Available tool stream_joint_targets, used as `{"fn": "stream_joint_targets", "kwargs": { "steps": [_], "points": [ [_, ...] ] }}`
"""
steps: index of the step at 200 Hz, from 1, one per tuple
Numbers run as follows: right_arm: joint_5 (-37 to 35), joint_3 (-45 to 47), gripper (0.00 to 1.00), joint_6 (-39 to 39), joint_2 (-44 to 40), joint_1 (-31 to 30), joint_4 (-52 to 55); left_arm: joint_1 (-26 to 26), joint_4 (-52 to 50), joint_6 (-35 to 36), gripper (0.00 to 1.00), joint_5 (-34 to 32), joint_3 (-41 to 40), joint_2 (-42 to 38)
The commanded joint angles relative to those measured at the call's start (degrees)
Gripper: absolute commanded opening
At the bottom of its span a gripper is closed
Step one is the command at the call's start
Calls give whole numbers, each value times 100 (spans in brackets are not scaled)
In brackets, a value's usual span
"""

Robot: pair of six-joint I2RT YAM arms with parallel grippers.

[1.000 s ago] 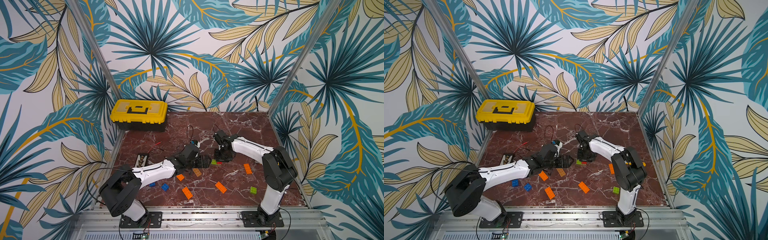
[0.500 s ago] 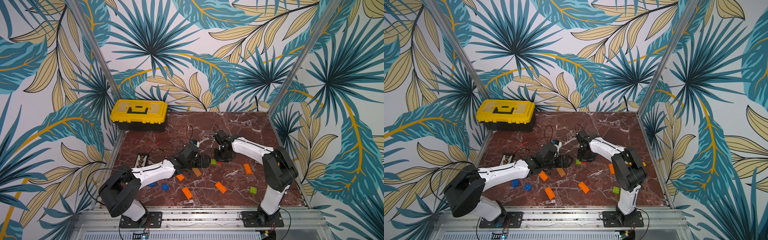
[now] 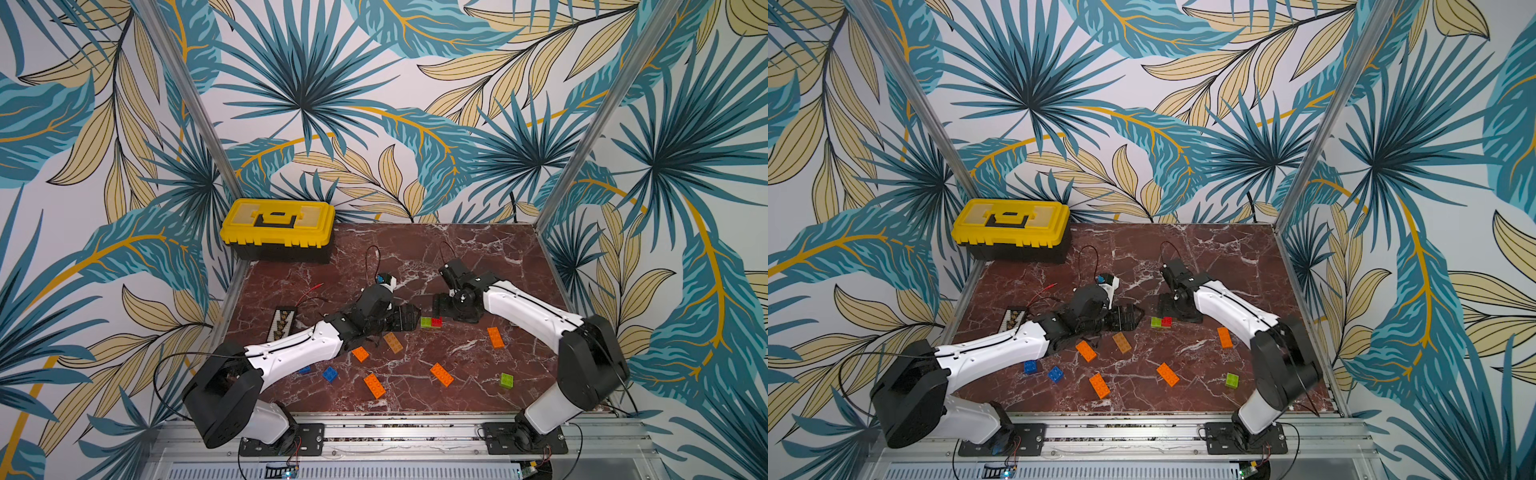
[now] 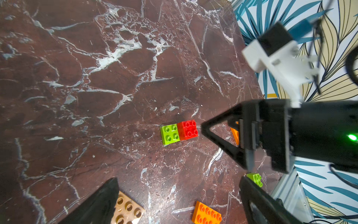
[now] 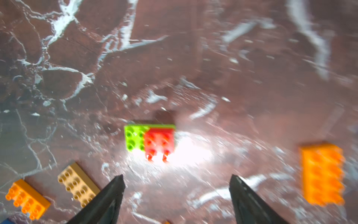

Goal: Assemble the number 5 with lego
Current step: Assemble the lego brick with the lego brick, then move the lego brick at the center of the board.

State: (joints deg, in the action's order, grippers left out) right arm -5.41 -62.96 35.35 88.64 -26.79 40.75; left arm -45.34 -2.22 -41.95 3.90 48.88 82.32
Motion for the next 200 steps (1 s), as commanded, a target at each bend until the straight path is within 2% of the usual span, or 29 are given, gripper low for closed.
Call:
{"fn": "stream_joint_targets", "kwargs": {
  "steps": [1,19,40,59,84,104,130,157,183,200],
  "points": [
    [-449,951,89,716,-728,316,-364,3,197,129,100,164,-2,-62],
    [-551,1700,89,1155,-1355,632,-546,-10,239,157,100,264,11,-12],
    [-385,2054,88,1116,-1652,809,-574,-43,143,188,100,289,50,19],
    [181,2070,87,985,-1670,806,-629,-45,-218,209,100,159,71,1],
    [1066,2308,87,1266,-1753,695,-1168,-14,-1218,326,100,-461,171,-26],
    [1479,2422,87,1480,-1718,306,-1731,202,-1788,454,100,-464,105,-142],
    [1172,2195,85,1747,-1365,-565,-1886,684,-1742,430,100,-326,-363,-623],
    [1045,1880,83,1933,-947,-1241,-1764,920,-1694,360,100,-390,-659,-1025],
    [302,1865,86,2453,-1123,-1737,-955,939,-1668,446,100,-283,-714,-1175],
    [-75,2125,89,3017,-1459,-2021,-550,940,-1574,596,100,30,-674,-1167]
  ]
}}
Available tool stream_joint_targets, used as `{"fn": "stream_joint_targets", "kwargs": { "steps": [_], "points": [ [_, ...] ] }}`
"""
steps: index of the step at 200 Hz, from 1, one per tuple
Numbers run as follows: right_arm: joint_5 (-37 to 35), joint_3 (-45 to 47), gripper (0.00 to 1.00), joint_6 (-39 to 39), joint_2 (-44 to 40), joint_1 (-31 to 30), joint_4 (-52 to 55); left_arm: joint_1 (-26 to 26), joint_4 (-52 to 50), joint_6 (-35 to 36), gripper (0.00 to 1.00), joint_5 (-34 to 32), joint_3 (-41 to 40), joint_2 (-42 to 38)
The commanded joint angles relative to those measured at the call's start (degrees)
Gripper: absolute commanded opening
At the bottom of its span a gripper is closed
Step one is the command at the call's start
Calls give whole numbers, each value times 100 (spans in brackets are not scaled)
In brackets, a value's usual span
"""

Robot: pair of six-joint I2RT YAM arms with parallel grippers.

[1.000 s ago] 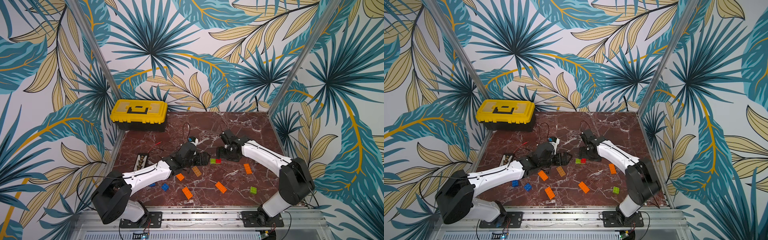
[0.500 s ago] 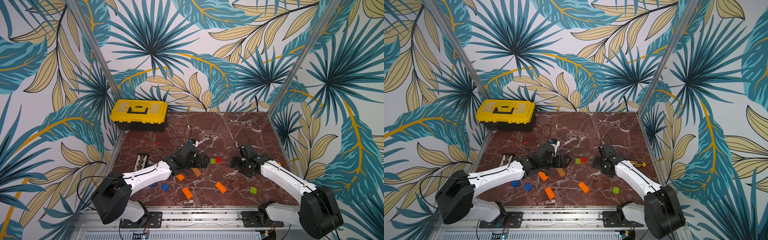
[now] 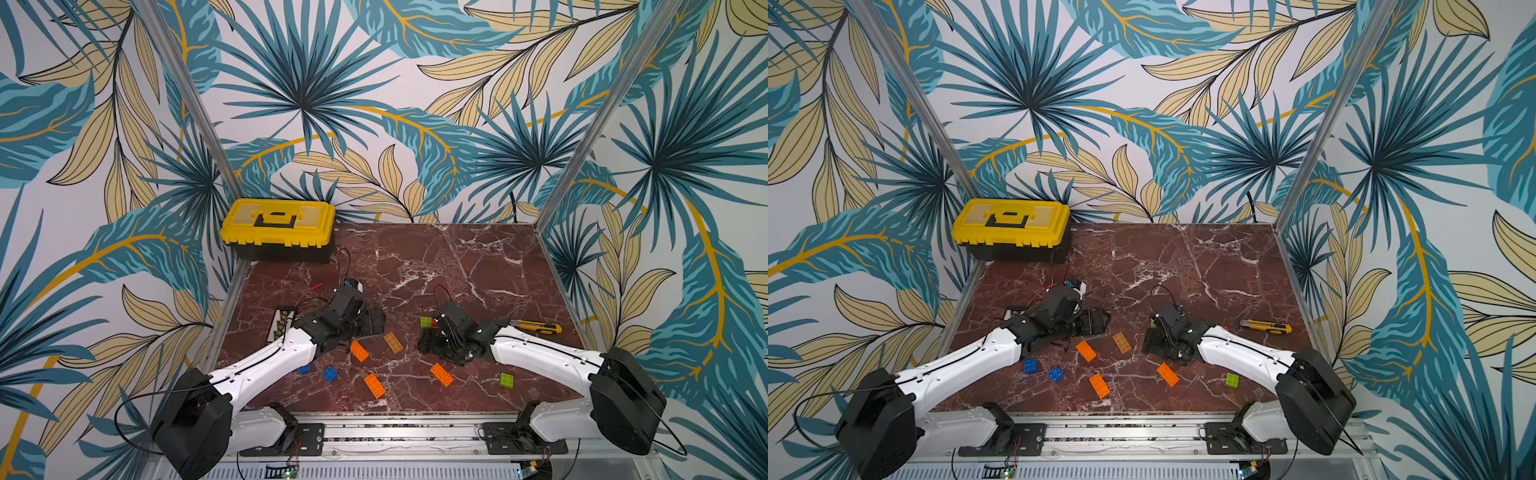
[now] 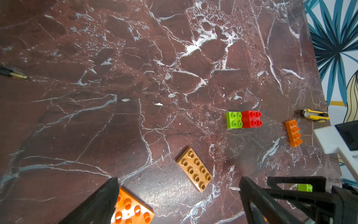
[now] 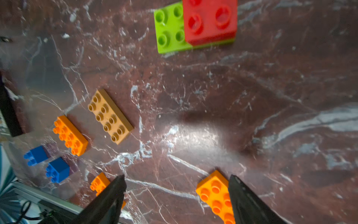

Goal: Assemble the number 5 with lego
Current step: Move the lego brick at the center of the board.

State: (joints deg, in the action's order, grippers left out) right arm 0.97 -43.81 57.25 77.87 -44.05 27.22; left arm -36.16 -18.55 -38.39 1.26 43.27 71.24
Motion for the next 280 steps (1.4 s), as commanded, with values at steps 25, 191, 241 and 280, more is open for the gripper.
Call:
{"fn": "stream_joint_targets", "kwargs": {
  "steps": [25,191,241,280],
  "points": [
    [-628,691,89,1399,-684,-661,593,15,244,324,100,619,-108,-36],
    [-520,787,94,1628,58,-987,-226,-159,606,211,100,746,30,197],
    [-501,591,93,1438,303,-976,-115,-159,587,161,100,695,15,197],
    [-716,434,94,1284,272,-957,132,-162,604,166,100,682,23,197]
  ]
}}
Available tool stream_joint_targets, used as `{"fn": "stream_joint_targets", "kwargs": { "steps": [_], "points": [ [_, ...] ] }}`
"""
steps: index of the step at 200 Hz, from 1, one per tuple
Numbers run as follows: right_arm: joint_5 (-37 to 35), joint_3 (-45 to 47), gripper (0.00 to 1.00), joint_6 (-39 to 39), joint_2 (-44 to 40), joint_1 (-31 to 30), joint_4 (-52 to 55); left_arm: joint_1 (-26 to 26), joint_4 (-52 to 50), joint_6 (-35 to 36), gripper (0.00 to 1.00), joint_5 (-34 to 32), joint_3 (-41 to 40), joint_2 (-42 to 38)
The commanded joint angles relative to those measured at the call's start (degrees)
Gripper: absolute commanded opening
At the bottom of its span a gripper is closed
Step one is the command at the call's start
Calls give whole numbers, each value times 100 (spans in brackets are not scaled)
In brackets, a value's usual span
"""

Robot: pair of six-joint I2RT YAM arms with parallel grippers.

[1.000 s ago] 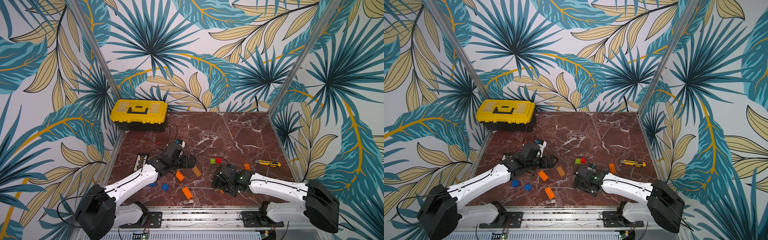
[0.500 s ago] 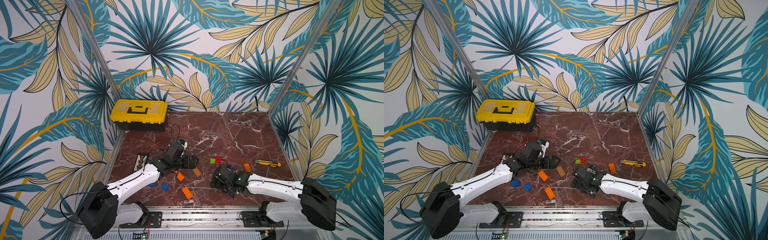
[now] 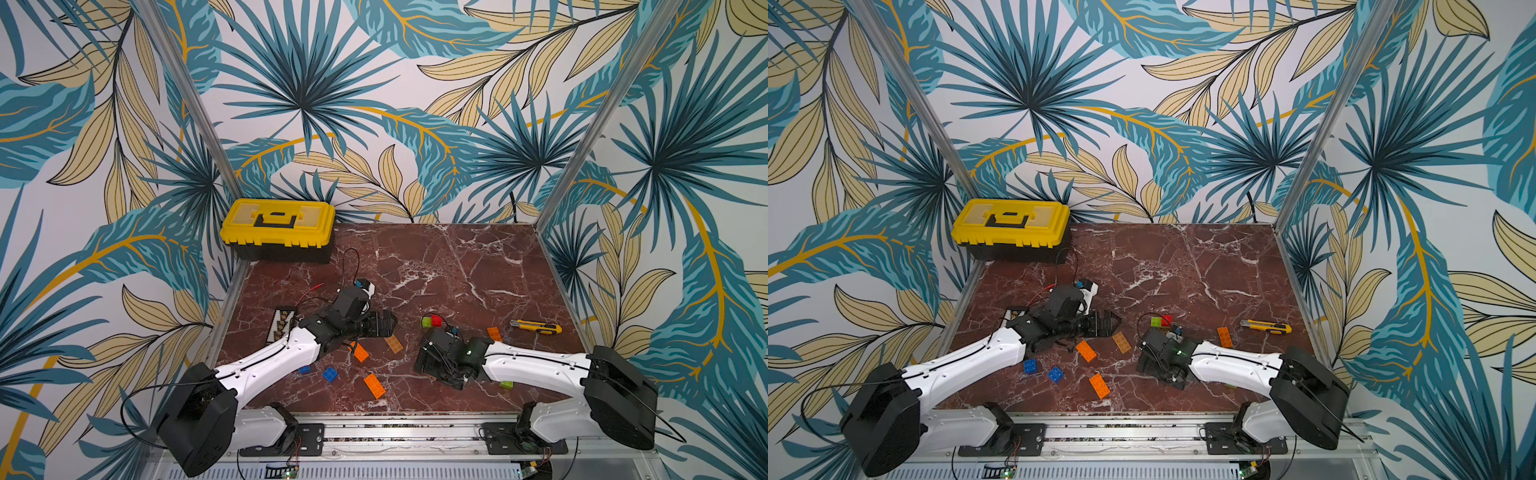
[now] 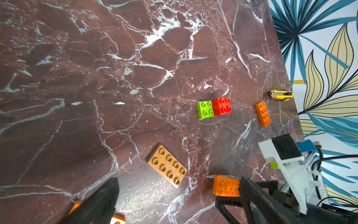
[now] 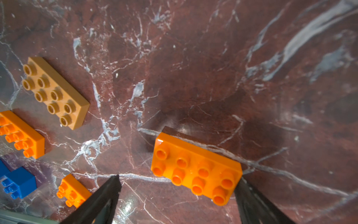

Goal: Assemble the number 5 with lego
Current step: Move the lego brick at the center of the board.

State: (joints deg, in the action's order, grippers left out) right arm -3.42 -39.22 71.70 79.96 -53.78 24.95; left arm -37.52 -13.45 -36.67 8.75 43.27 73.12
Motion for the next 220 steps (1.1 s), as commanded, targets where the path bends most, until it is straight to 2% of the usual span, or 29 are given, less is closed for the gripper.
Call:
{"fn": "stream_joint_targets", "kwargs": {
  "steps": [1,34,65,84,106,149,220],
  "points": [
    [-292,-20,94,-167,58,16,361,-27,96,-7,100,-58,19,9],
    [-172,47,94,-352,-36,243,240,-45,141,-3,100,-14,45,33],
    [209,-18,93,-401,221,270,1,-63,149,-10,100,-17,63,71],
    [253,-184,93,-460,429,265,223,-78,153,-36,100,-49,50,71],
    [92,-328,93,-479,535,225,547,-86,78,-131,100,-299,5,17],
    [-699,-762,90,-459,741,-41,1588,-58,-397,-461,100,-1153,-94,-164],
    [-642,-965,88,-262,1045,-188,1469,42,-381,-609,100,-1165,-249,-255]
  ]
}}
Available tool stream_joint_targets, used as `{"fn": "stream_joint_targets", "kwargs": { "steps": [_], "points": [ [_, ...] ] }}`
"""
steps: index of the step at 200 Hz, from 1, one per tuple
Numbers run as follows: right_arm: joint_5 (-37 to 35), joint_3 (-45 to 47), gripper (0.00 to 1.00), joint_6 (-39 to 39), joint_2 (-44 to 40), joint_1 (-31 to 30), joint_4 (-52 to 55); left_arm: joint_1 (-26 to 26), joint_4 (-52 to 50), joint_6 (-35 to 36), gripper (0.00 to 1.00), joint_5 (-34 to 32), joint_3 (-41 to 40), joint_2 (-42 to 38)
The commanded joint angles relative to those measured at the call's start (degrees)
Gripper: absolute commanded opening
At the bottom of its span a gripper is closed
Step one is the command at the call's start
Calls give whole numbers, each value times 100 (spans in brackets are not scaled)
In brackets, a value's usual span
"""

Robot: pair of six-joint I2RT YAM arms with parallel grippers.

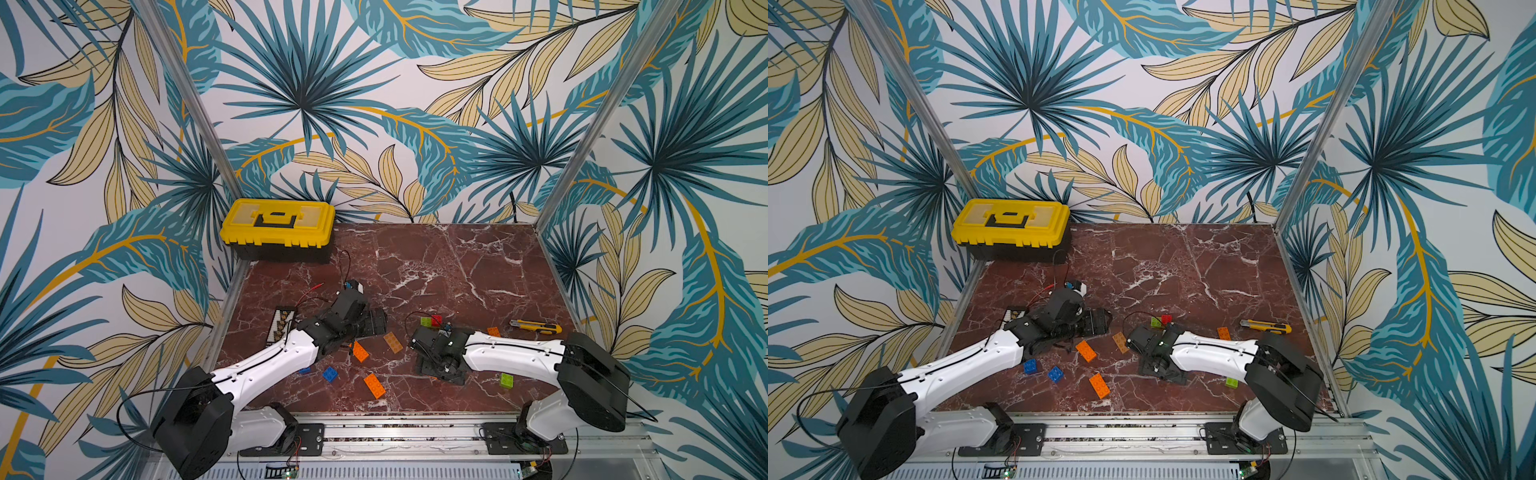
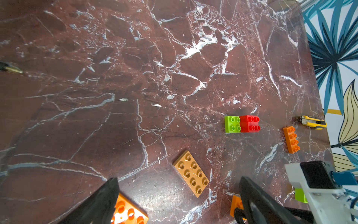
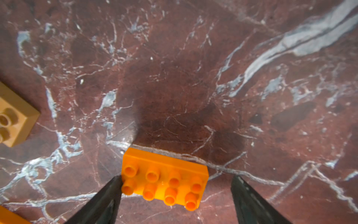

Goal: Assemble the number 5 with lego
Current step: Move the lego brick at the center of the board.

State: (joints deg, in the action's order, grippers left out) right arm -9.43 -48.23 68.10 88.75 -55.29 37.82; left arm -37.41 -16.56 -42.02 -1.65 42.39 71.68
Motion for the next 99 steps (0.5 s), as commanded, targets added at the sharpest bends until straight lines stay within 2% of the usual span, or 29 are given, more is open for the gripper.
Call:
{"fn": "stream_joint_targets", "kwargs": {
  "steps": [1,66,99],
  "points": [
    [-41,-69,88,99,172,-40,177,27,-69,-72,100,-125,-166,-110],
    [-195,-26,89,252,-251,-70,70,38,-17,-61,100,-123,-144,-81],
    [-79,43,89,262,48,-64,-104,32,8,-52,100,-88,-147,-66]
  ]
}}
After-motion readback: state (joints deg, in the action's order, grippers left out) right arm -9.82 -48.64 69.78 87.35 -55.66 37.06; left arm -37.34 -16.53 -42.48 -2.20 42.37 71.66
